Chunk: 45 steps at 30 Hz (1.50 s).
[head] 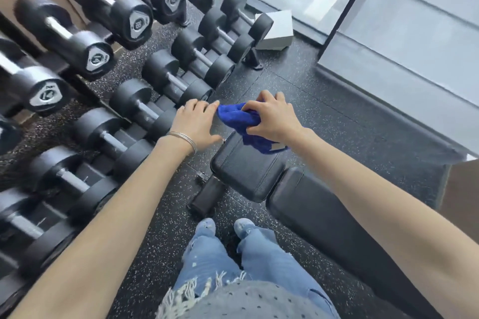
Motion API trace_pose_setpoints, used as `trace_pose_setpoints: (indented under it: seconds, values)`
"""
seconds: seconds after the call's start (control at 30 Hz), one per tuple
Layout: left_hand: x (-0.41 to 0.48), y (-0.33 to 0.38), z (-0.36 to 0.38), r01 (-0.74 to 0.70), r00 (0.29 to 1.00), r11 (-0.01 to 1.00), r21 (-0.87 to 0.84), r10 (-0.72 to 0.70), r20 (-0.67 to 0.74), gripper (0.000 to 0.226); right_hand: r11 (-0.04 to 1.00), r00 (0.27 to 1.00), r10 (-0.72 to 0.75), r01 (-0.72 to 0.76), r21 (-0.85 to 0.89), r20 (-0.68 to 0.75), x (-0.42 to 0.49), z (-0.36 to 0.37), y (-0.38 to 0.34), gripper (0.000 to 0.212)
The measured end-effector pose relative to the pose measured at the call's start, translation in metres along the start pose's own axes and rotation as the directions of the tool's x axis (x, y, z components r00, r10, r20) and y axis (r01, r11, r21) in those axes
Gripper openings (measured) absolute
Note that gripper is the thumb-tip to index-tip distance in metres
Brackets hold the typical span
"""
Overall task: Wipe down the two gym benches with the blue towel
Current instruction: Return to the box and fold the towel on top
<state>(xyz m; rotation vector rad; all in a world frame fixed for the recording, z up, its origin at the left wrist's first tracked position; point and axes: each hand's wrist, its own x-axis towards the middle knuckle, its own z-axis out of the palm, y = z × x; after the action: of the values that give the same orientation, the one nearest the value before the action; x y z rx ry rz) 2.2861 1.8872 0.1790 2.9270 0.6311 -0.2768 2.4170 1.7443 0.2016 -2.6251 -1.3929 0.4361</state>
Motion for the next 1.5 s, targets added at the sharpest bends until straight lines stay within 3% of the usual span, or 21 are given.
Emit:
trace_pose_setpoints:
  seconds: [0.33,0.57,0.73,1.0,1.13,1.5]
  values:
    - [-0.037,0.028,0.012,0.156,0.987,0.988,0.02,-0.155,-0.046,0.085,0.981,0.981,-0.185,0.188,-0.045,0.064,-0.001,-0.005,0.016,0.041]
    - [-0.085,0.029,0.031,0.371,0.929,0.928,0.036,-0.37,-0.023,0.083,0.912,0.908,-0.386,0.402,-0.084,0.164,0.01,0.012,-0.002,0.046]
    - [-0.135,0.033,0.048,0.566,0.823,0.824,0.024,-0.567,0.03,0.082,0.813,0.799,-0.539,0.577,-0.084,0.268,0.009,0.034,-0.034,0.047]
    - [-0.229,0.051,0.076,0.802,0.594,0.598,-0.018,-0.793,0.132,0.083,0.604,0.571,-0.719,0.795,-0.048,0.396,-0.021,0.064,-0.094,0.047]
    - [-0.264,0.062,0.087,0.87,0.492,0.492,-0.039,-0.856,0.157,0.083,0.508,0.468,-0.773,0.861,-0.023,0.428,-0.044,0.076,-0.118,0.046]
    - [-0.35,0.083,0.116,0.95,0.311,0.297,-0.097,-0.929,0.2,0.084,0.322,0.274,-0.816,0.947,0.006,0.51,-0.114,0.113,-0.185,0.046]
